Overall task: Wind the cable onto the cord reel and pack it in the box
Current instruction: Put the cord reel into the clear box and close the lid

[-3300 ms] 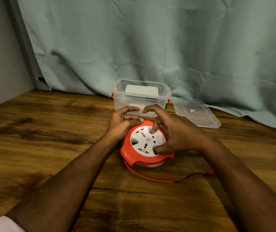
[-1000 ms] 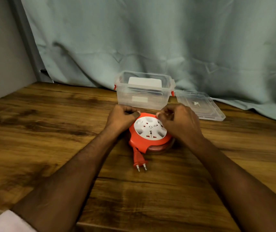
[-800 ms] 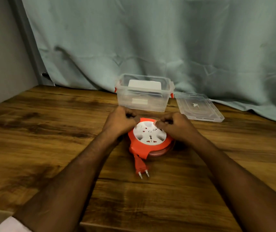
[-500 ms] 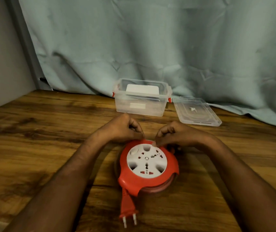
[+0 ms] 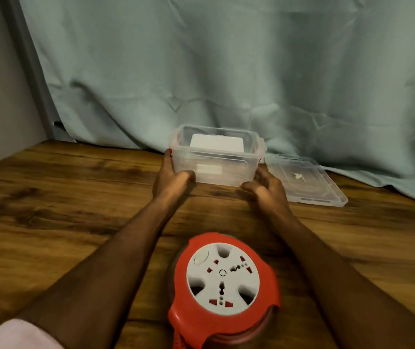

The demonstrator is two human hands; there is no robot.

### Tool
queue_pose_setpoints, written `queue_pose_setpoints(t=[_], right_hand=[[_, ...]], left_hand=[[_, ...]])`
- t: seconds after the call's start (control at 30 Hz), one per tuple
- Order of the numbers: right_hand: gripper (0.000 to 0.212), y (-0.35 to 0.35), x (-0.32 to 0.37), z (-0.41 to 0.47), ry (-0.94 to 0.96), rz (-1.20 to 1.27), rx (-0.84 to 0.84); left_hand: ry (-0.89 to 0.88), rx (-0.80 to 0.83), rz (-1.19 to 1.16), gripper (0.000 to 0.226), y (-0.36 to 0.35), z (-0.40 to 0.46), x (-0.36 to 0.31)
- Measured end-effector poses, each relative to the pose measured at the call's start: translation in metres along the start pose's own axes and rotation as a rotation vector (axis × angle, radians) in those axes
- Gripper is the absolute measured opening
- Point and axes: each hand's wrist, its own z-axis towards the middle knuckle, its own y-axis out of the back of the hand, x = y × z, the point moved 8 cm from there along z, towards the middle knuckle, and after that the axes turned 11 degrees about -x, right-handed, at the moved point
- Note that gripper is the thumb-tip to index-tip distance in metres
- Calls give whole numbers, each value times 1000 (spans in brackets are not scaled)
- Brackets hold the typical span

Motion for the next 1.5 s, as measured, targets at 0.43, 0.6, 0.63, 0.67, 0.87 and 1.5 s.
queue_pose_setpoints(t=[0.43, 0.6, 0.63, 0.67, 0.87, 1.5], right_hand=[[27, 59, 9, -76, 19, -66, -293], [31, 70, 19, -120, -63, -46, -194], [34, 71, 23, -130, -112, -44, -170], [35, 74, 26, -140, -154, -52, -152], [67, 72, 58, -189, -145, -570, 320], [56, 105, 179, -120, 211, -519, 310]], left_hand=[[21, -190, -323, 30, 51, -38, -14], [-12, -165, -309, 46, 68, -68, -26], [-32, -158, -283, 53, 70, -72, -28], [-52, -155, -257, 56, 72, -75, -28], [-47, -155, -202, 48, 74, -81, -25], [-35, -129, -193, 55, 72, -85, -30]])
